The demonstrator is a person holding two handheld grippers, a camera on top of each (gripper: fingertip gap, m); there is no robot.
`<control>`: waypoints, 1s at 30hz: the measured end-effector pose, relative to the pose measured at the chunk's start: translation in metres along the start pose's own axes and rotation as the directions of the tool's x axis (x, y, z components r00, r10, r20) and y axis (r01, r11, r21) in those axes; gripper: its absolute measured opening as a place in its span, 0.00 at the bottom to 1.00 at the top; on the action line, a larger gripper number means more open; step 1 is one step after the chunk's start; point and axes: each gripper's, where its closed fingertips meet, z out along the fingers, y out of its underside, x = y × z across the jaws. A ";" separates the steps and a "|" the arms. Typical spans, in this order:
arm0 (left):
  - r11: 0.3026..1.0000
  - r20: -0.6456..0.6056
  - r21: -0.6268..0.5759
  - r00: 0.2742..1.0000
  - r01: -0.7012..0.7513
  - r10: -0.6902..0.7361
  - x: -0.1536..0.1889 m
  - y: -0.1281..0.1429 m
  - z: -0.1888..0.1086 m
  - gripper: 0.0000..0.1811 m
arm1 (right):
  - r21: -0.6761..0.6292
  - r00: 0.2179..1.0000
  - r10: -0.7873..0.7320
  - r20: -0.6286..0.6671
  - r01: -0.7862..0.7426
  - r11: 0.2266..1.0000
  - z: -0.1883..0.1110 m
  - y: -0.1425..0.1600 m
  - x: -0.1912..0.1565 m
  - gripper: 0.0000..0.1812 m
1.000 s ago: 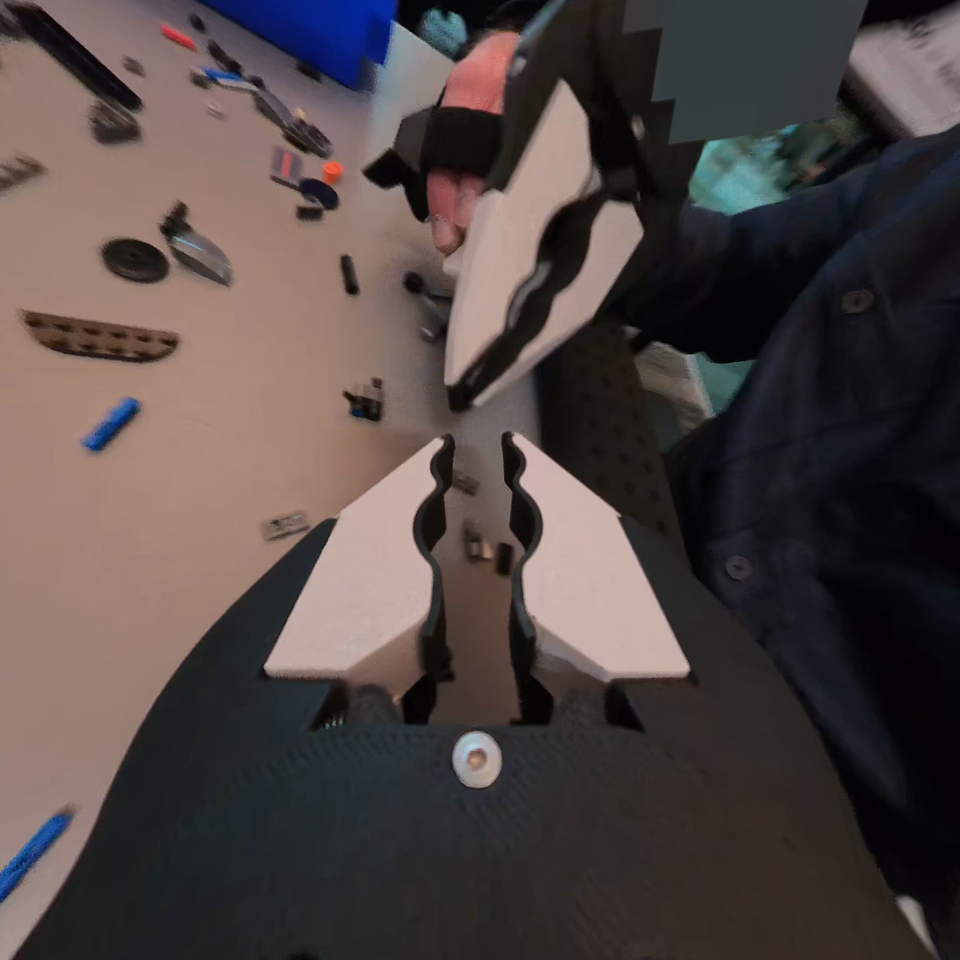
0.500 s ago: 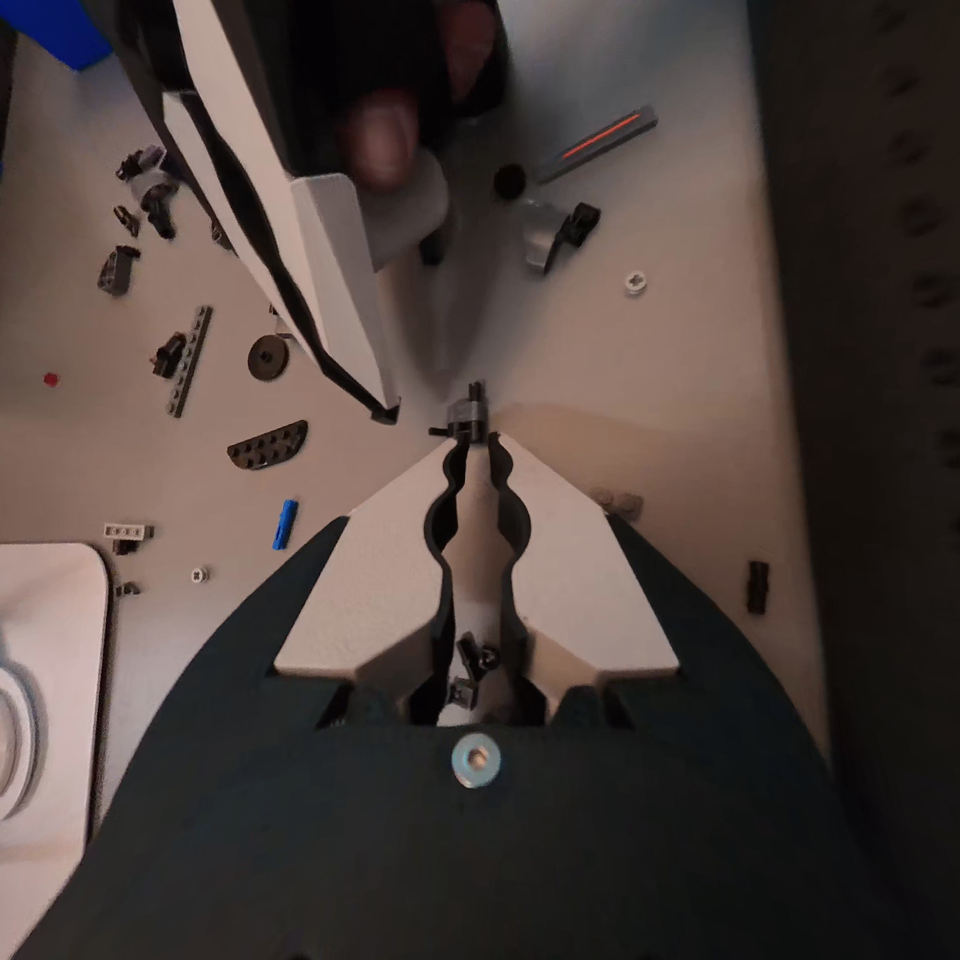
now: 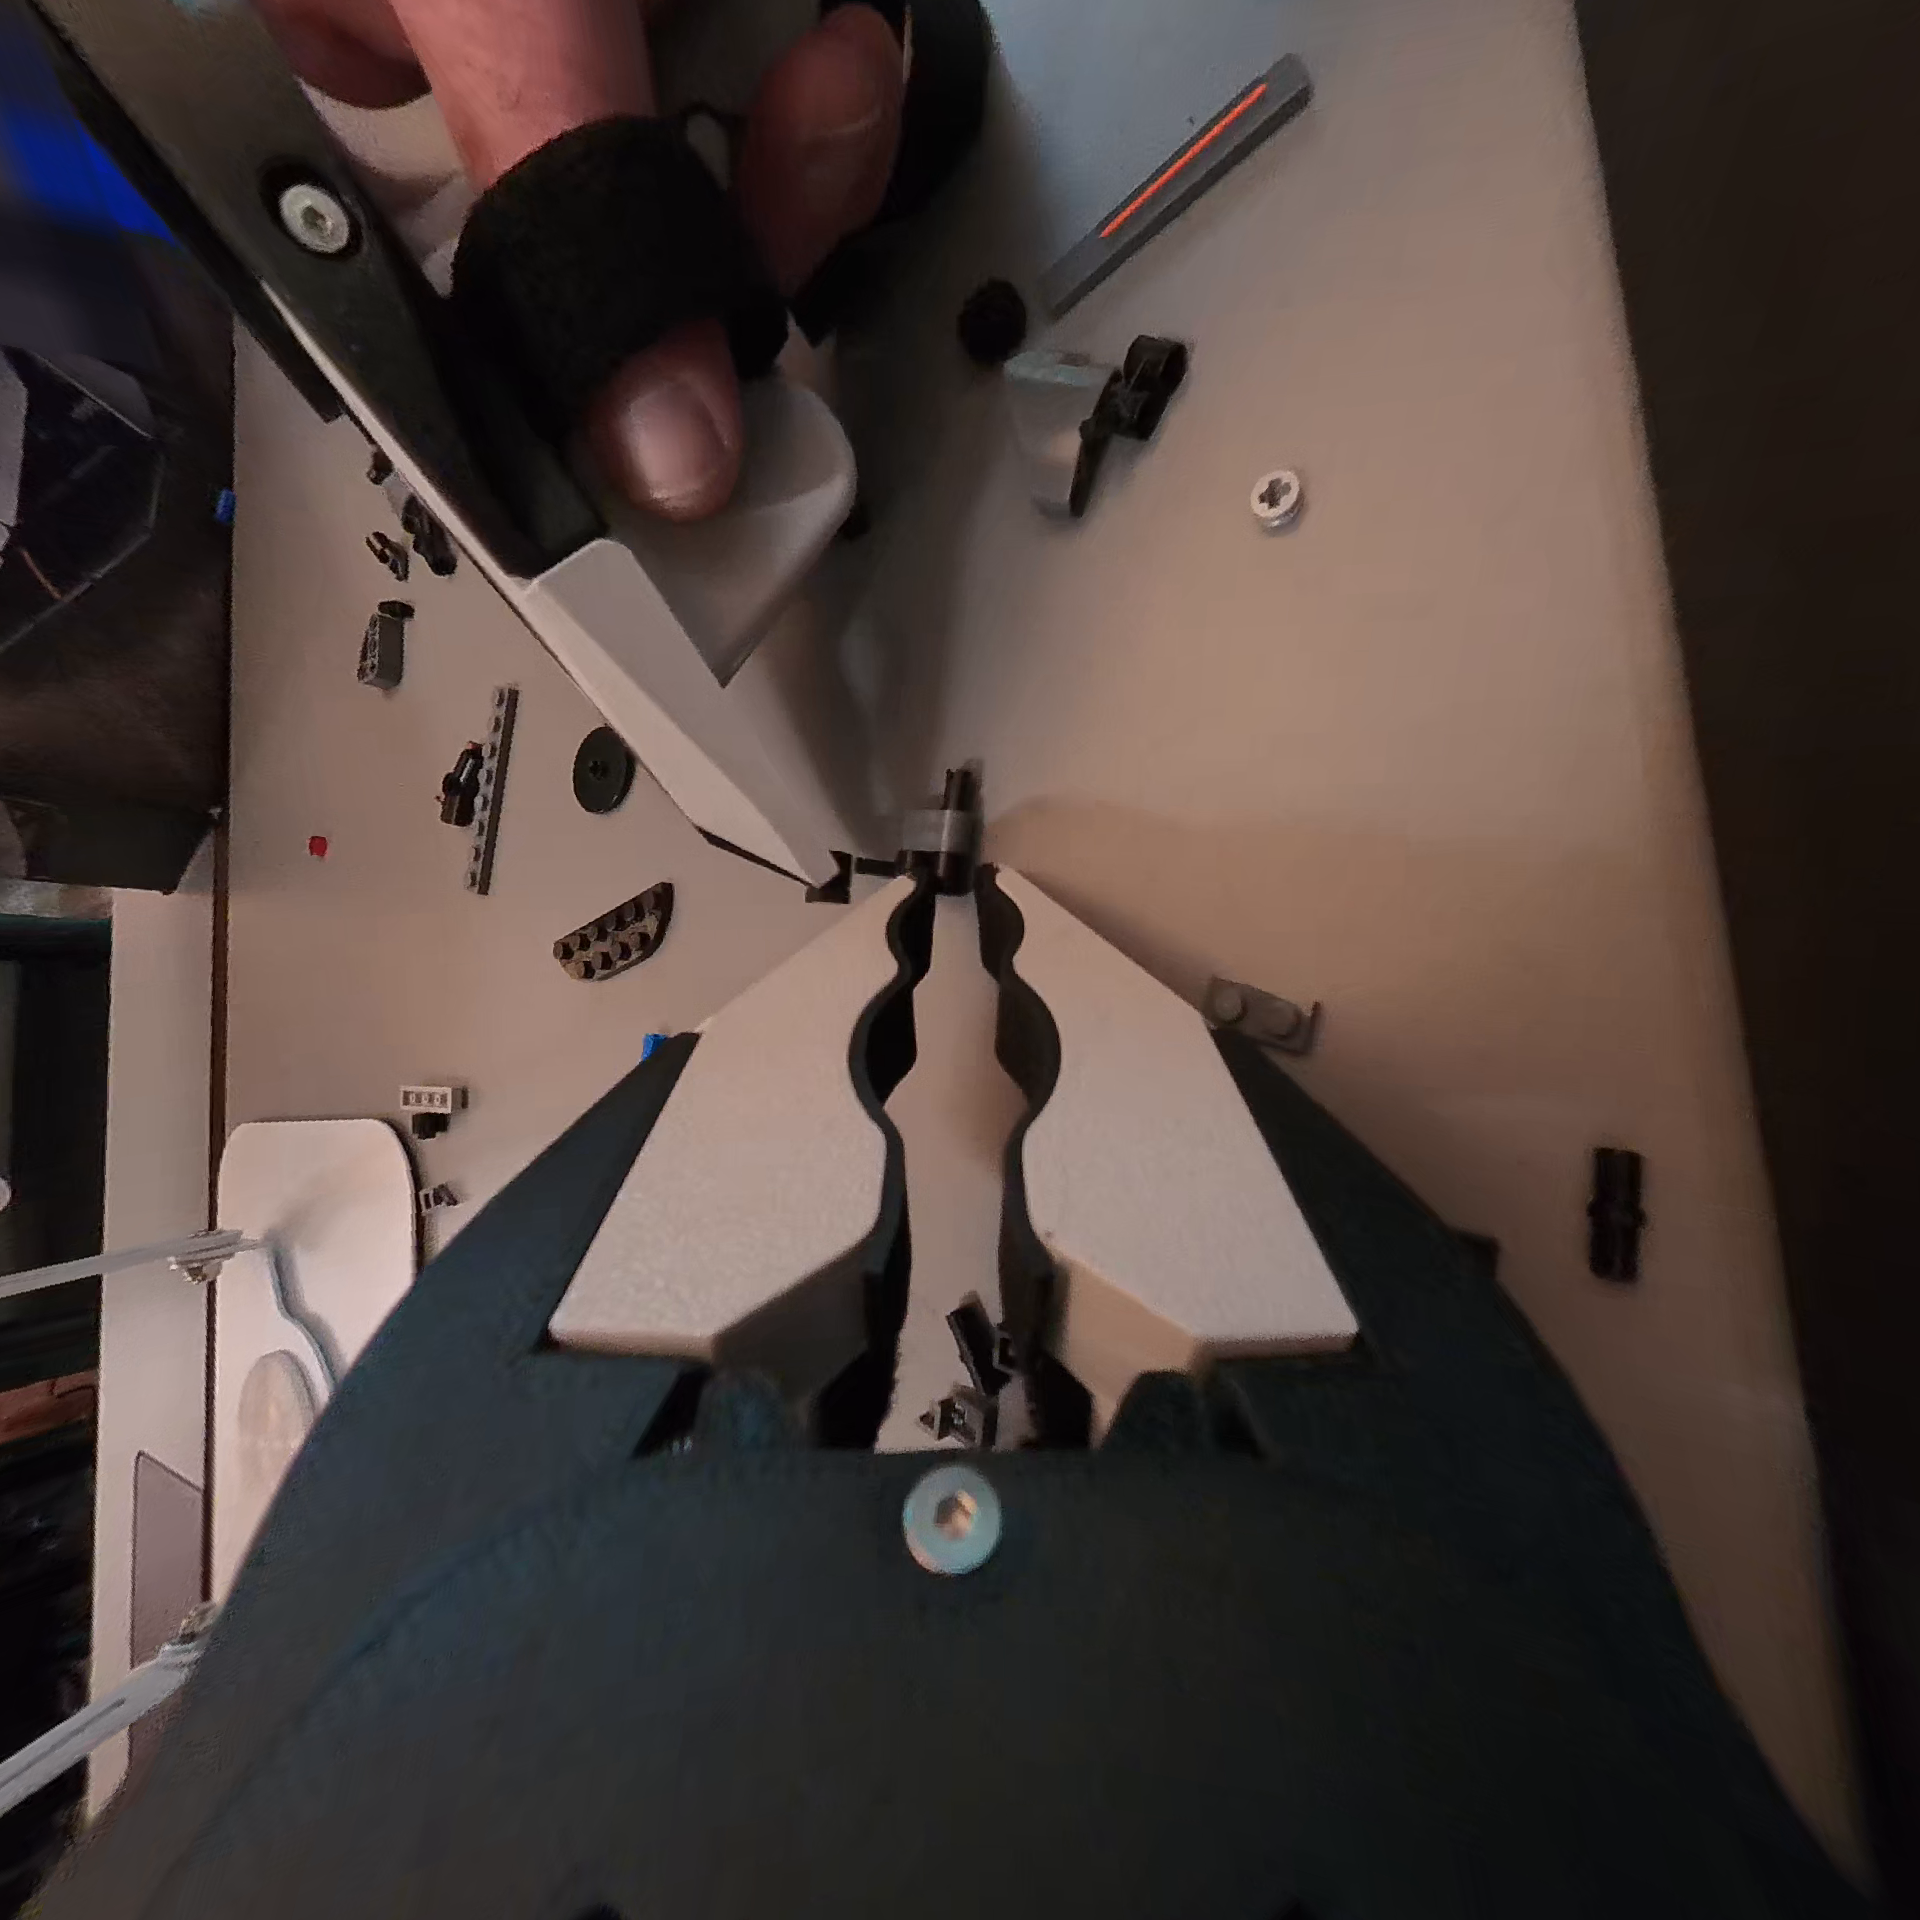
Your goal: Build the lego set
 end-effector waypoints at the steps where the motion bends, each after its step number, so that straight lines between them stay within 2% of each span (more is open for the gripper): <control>1: 1.000 0.004 0.002 1.000 -0.001 0.001 0.000 0.000 0.000 0.03 | 0.005 1.000 0.005 0.005 -0.005 1.000 -0.001 0.000 0.000 0.03; 12: 0.999 0.045 0.015 0.999 -0.032 0.031 -0.004 -0.002 -0.003 0.02 | 0.033 1.000 0.008 0.029 -0.009 0.999 -0.004 -0.002 -0.002 0.03; 15: 1.000 0.084 0.018 0.996 0.003 -0.004 -0.016 0.001 -0.007 0.04 | 0.083 0.997 -0.068 0.036 0.065 0.994 -0.011 -0.009 -0.011 0.03; 18: 0.996 0.109 0.058 0.991 0.065 -0.071 -0.027 0.001 -0.013 0.04 | 0.117 0.978 -0.204 -0.039 0.207 0.971 -0.015 -0.016 -0.016 0.03; 20: 0.988 0.099 0.097 0.986 0.124 -0.134 -0.033 0.000 -0.017 0.04 | 0.131 0.941 -0.315 -0.123 0.330 0.935 -0.020 -0.022 -0.019 0.03; 21: 0.977 0.072 0.122 0.981 0.172 -0.182 -0.035 0.000 -0.018 0.04 | 0.098 0.916 -0.347 -0.200 0.372 0.923 -0.022 -0.022 -0.014 0.03; 23: 0.942 0.005 0.168 0.955 0.290 -0.295 -0.041 -0.001 -0.021 0.05 | 0.064 0.834 -0.469 -0.291 0.506 0.860 -0.025 -0.025 -0.017 0.03; 27: 0.783 -0.227 0.272 0.828 0.560 -0.513 -0.050 -0.011 -0.032 0.07 | -0.021 0.643 -0.632 -0.432 0.693 0.721 -0.028 -0.032 -0.024 0.03; 30: 0.682 -0.374 0.294 0.737 0.670 -0.563 -0.050 -0.016 -0.037 0.07 | -0.080 0.524 -0.694 -0.494 0.767 0.636 -0.029 -0.038 -0.030 0.03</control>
